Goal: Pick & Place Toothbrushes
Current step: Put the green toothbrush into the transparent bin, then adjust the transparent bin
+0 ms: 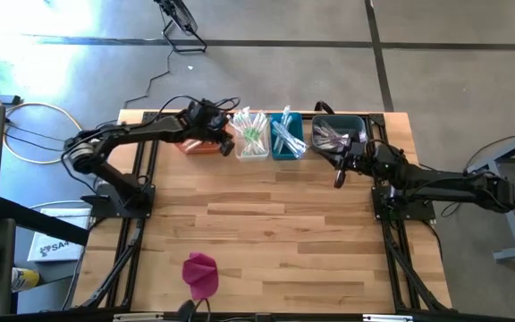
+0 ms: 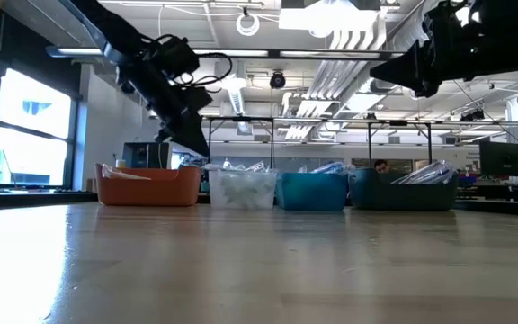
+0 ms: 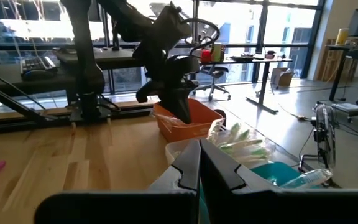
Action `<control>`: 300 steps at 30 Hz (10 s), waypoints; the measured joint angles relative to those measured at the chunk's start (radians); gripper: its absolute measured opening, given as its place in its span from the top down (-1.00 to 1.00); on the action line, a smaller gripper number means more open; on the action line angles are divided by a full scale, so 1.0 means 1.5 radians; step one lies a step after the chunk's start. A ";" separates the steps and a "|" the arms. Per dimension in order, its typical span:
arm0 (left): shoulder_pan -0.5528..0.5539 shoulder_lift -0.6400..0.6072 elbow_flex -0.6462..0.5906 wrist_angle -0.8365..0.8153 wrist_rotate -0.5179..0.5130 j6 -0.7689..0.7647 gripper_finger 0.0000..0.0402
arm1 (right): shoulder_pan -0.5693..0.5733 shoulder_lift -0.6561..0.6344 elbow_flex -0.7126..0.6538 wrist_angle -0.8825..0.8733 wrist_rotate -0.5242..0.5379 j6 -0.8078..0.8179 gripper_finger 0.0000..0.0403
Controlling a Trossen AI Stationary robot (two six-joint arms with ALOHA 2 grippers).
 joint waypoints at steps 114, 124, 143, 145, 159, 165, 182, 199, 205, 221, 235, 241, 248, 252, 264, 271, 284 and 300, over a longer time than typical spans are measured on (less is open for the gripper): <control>0.072 0.139 0.158 -0.040 -0.254 0.004 0.97 | -0.024 0.000 0.000 -0.055 0.002 0.000 0.99; 0.083 0.217 0.219 -0.094 -0.201 0.015 0.97 | -0.024 0.000 0.000 -0.055 0.003 0.000 0.99; 0.042 0.243 0.293 -0.131 -0.082 0.033 0.97 | -0.024 0.000 0.000 -0.076 0.004 0.000 0.99; 0.033 0.243 0.294 -0.121 -0.082 0.035 0.97 | -0.024 0.000 0.000 -0.076 0.003 0.000 0.99; -0.007 0.173 0.294 -0.278 -0.084 -0.014 0.97 | -0.024 0.000 0.000 -0.086 0.003 0.003 0.99; -0.020 0.195 0.294 -0.307 -0.085 -0.037 0.97 | -0.024 0.000 0.000 -0.086 0.003 0.003 0.99; -0.076 0.228 0.294 -0.305 -0.148 -0.107 0.97 | -0.024 0.000 0.000 -0.090 0.003 0.003 0.99; -0.088 0.270 0.294 -0.232 -0.293 -0.083 0.97 | -0.024 0.000 0.000 -0.097 0.003 0.003 0.99; -0.089 0.270 0.294 -0.191 -0.297 -0.051 0.97 | -0.024 0.000 0.000 -0.100 0.003 0.006 0.99; -0.093 0.270 0.294 -0.161 -0.247 -0.021 0.97 | -0.024 0.000 0.000 -0.105 0.002 0.007 0.99; -0.154 0.269 0.374 -0.285 -0.243 0.008 0.97 | -0.024 0.000 0.000 -0.106 0.001 0.008 0.99; -0.176 0.269 0.411 -0.291 -0.242 0.034 0.97 | -0.024 0.000 0.000 -0.107 0.001 0.008 0.99; -0.181 0.269 0.417 -0.287 -0.242 0.071 0.97 | -0.024 0.000 0.000 -0.112 0.001 0.008 0.99; -0.188 0.269 0.417 -0.275 -0.243 0.092 0.97 | -0.024 0.000 0.000 -0.114 0.001 0.008 0.99; -0.216 0.268 0.320 -0.231 -0.245 0.049 0.97 | -0.023 0.000 0.000 -0.155 0.000 0.037 0.99; -0.289 0.257 0.252 -0.160 -0.251 0.033 0.97 | -0.023 0.000 0.000 -0.182 0.000 0.058 0.99; -0.354 0.098 0.205 -0.154 -0.346 0.068 0.97 | -0.023 0.000 0.000 -0.183 -0.002 0.058 0.99; -0.354 0.034 0.041 -0.124 -0.325 -0.109 0.97 | -0.023 0.000 0.000 -0.180 -0.001 0.058 0.99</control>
